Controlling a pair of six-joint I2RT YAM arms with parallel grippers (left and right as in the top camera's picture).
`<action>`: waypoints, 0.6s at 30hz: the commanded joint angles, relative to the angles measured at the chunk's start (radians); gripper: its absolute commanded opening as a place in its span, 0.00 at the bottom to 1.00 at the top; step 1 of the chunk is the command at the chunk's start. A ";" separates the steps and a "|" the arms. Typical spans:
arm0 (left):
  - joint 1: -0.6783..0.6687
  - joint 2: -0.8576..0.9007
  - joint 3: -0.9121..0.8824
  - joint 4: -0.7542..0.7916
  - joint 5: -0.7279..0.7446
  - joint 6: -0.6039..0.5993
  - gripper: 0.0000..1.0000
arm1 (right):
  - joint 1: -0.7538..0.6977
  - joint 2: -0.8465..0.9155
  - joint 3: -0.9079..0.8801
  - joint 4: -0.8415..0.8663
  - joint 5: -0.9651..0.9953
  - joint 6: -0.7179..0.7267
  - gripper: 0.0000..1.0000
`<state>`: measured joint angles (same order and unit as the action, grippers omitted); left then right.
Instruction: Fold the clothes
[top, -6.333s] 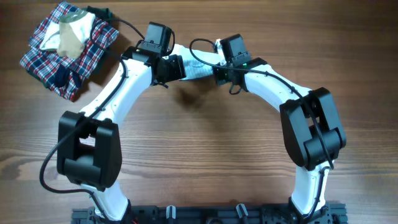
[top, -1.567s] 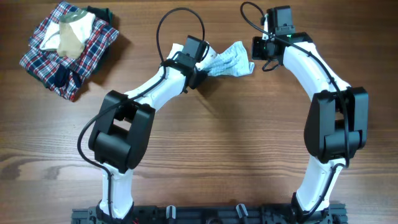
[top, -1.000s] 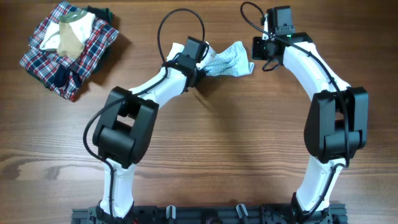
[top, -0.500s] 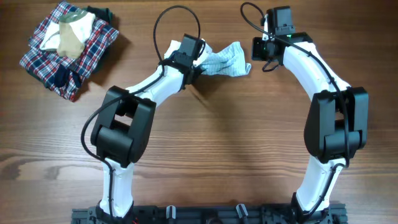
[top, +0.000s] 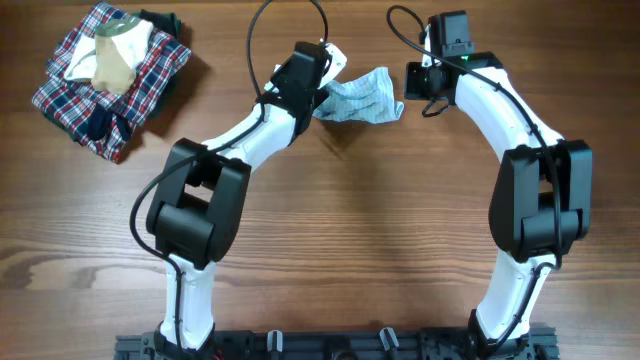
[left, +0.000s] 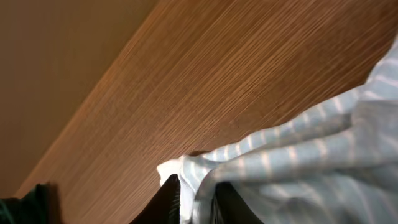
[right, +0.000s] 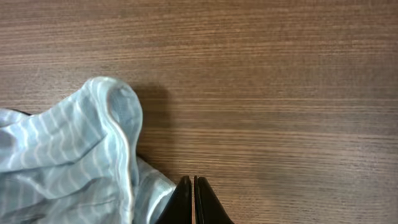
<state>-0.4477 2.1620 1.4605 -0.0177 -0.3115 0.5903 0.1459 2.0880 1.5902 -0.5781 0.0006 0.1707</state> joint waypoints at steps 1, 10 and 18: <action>0.033 -0.018 0.023 0.011 0.107 0.011 0.18 | 0.000 -0.033 0.020 -0.010 0.009 -0.014 0.04; 0.092 0.061 0.023 0.139 0.143 0.008 0.21 | 0.000 -0.033 0.020 -0.026 -0.002 -0.012 0.04; 0.111 0.099 0.023 0.192 0.098 0.007 0.20 | 0.001 -0.047 0.020 -0.029 -0.108 -0.010 0.04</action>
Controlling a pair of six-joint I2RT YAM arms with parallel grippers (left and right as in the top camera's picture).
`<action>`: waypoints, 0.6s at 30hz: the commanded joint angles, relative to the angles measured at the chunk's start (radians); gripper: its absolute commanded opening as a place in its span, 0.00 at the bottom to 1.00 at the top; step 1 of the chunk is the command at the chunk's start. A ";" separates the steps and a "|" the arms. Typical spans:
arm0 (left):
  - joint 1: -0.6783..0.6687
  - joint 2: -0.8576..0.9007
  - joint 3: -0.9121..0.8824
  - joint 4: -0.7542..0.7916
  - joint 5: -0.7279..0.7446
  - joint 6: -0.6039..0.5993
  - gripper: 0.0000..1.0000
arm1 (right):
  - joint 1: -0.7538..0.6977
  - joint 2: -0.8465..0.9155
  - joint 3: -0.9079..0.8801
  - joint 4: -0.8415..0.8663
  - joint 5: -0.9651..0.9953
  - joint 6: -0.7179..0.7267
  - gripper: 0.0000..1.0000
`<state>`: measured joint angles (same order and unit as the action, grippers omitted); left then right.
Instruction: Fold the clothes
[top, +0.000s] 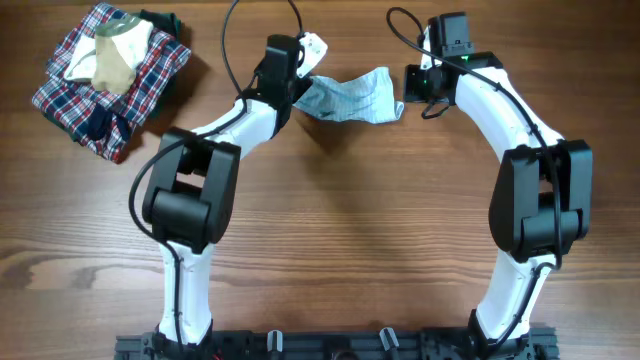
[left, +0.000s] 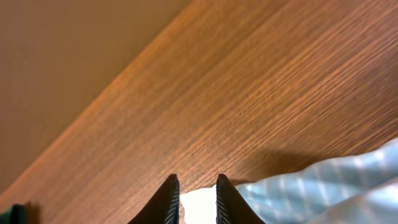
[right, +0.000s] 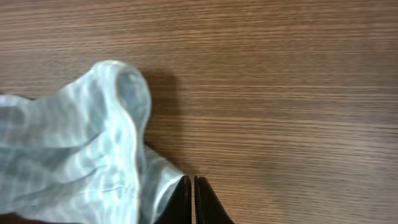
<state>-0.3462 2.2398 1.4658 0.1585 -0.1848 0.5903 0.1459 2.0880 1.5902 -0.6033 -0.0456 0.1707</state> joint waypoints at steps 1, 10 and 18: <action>0.006 0.015 0.018 0.034 -0.094 0.004 0.20 | 0.002 -0.058 0.020 -0.005 -0.068 -0.011 0.04; -0.109 -0.153 0.018 0.024 -0.407 -0.160 0.13 | 0.047 -0.116 0.020 -0.005 -0.121 -0.013 0.04; -0.190 -0.324 0.017 -0.631 -0.077 -0.789 0.28 | 0.050 -0.116 0.020 0.004 -0.185 -0.013 0.04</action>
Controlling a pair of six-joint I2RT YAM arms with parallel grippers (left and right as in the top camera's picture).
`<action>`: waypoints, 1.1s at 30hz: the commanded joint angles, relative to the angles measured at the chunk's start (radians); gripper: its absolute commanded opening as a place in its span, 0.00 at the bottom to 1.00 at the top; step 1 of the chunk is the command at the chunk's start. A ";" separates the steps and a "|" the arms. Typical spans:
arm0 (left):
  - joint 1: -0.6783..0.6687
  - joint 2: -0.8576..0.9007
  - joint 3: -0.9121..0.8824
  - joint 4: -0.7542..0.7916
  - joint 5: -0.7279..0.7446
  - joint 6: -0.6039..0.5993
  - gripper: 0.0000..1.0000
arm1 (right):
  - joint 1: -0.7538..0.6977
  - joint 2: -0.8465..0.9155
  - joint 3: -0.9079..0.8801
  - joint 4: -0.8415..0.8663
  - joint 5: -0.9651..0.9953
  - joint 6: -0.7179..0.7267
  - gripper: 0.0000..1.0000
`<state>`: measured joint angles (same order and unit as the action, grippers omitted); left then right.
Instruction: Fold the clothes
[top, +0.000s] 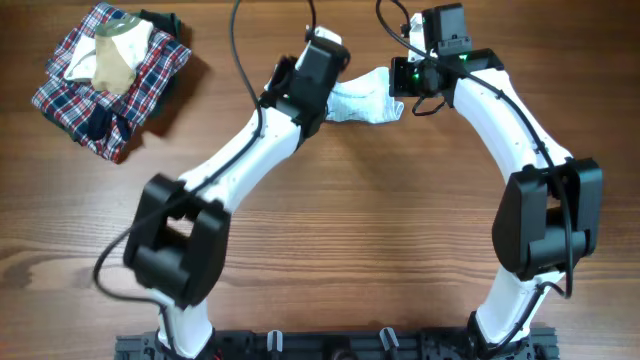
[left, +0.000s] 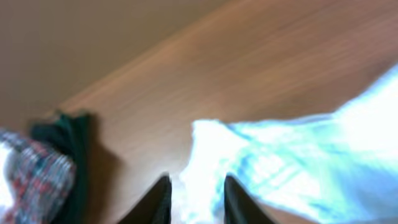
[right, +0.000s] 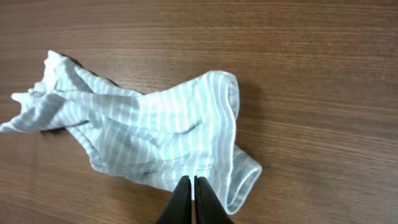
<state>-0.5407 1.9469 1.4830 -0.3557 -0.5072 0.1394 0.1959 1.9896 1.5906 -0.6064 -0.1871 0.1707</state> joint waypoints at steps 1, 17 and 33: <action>0.019 -0.020 0.000 -0.149 0.282 -0.373 0.25 | 0.000 -0.017 0.019 0.006 -0.043 -0.013 0.04; 0.235 0.137 0.000 -0.142 0.586 -0.436 0.13 | 0.014 -0.015 0.019 0.060 -0.125 -0.010 0.04; 0.189 0.137 0.000 -0.164 0.633 -0.436 0.12 | 0.055 0.154 0.019 0.084 -0.038 0.044 0.04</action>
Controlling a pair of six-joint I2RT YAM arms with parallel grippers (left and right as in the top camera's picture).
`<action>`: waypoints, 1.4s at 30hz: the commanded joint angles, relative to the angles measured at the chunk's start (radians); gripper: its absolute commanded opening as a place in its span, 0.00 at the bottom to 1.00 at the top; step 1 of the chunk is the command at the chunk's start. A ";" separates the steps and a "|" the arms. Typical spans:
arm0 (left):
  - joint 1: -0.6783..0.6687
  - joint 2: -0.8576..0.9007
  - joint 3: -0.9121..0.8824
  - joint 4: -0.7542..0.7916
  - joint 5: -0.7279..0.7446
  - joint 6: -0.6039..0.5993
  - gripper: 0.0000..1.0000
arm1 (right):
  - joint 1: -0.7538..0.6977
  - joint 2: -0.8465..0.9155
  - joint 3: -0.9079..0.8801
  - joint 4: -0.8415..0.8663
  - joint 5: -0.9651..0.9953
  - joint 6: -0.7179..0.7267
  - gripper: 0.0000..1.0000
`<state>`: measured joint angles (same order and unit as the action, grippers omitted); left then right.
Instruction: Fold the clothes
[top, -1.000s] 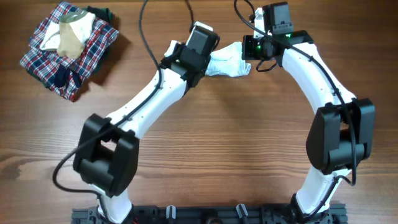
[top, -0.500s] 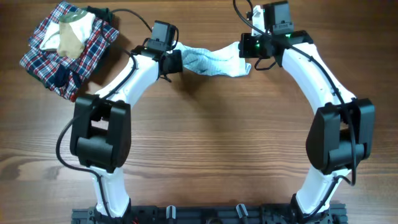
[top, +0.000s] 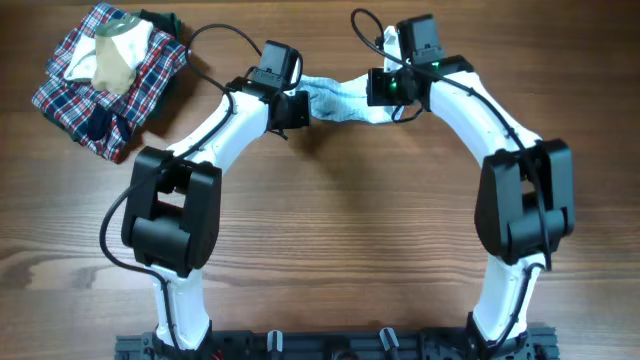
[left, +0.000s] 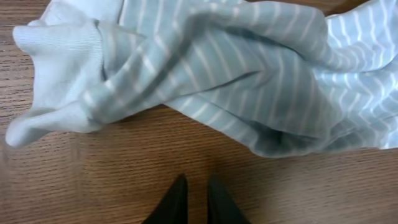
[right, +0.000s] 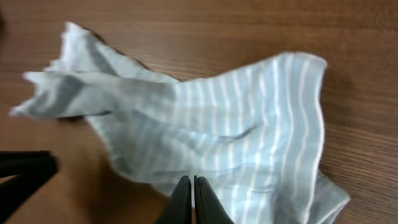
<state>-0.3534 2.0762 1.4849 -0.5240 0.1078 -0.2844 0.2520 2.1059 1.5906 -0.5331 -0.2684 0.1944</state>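
A light blue striped garment (top: 345, 98) lies crumpled on the wooden table at the back middle, between my two grippers. In the left wrist view the striped garment (left: 249, 87) fills the upper part, its white cuff at the left. My left gripper (left: 194, 186) is over bare wood just short of it, jaws nearly together and empty; from above, the left gripper (top: 292, 106) is at the garment's left end. My right gripper (right: 193, 183) is shut, its tips over the striped garment (right: 236, 124); whether they pinch any fabric cannot be told. Overhead, the right gripper (top: 374, 88) is at the garment's right end.
A pile of clothes (top: 105, 75) sits at the back left: a red and blue plaid shirt with beige and white pieces on top and a dark green piece behind. The table's far edge runs close behind both grippers.
The left gripper no longer has the garment's white end between its jaws and now points down at bare wood beside it. The right gripper has moved left, further over the fabric.
The left gripper first held the garment's white end while the shut right gripper stayed at the other end. Then the garment was stretched out to the left. Later the right wrist was higher and the garment lay spread. Now it lies crumpled, free of the left gripper.
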 joint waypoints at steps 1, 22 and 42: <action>0.002 0.008 -0.002 0.008 0.019 -0.012 0.13 | -0.001 0.044 0.019 0.014 0.059 0.026 0.04; 0.002 0.008 -0.002 0.019 0.019 -0.012 0.22 | -0.001 0.129 0.018 -0.054 0.223 0.087 0.04; -0.100 0.007 -0.002 0.000 0.059 0.069 0.19 | -0.073 0.129 0.018 -0.200 0.323 0.027 0.04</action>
<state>-0.4099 2.0762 1.4849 -0.5430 0.1459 -0.2768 0.1909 2.2147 1.6222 -0.7242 0.0128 0.2611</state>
